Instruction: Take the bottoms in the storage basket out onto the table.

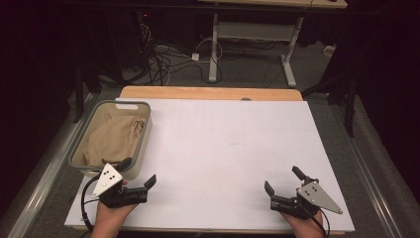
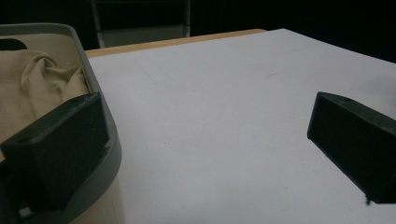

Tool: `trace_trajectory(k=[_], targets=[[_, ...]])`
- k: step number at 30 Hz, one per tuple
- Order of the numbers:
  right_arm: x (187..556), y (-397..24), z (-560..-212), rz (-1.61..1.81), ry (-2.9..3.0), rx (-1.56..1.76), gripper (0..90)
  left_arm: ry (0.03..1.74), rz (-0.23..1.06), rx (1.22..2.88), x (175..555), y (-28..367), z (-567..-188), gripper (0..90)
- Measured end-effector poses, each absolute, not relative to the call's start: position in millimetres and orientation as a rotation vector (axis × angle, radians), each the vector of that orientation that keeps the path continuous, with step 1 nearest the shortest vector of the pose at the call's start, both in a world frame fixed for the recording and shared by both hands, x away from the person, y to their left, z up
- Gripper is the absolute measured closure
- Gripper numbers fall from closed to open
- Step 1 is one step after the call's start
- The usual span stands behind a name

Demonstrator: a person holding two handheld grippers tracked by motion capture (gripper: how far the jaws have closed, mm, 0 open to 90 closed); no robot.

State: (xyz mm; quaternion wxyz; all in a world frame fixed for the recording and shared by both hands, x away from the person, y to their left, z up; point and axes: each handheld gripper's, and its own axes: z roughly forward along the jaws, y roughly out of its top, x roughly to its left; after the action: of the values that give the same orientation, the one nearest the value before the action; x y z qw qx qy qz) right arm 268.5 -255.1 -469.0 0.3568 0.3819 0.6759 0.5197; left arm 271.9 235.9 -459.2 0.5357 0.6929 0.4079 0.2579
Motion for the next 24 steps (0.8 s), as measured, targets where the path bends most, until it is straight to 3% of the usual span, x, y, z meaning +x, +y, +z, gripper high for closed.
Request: trace_trajectory(k=[24], targets=[[261.2,-262.0,-467.1,1.355,1.734,0.985,0.4,0.957,0.574,1.67,271.6,236.7,-447.4,0.0]])
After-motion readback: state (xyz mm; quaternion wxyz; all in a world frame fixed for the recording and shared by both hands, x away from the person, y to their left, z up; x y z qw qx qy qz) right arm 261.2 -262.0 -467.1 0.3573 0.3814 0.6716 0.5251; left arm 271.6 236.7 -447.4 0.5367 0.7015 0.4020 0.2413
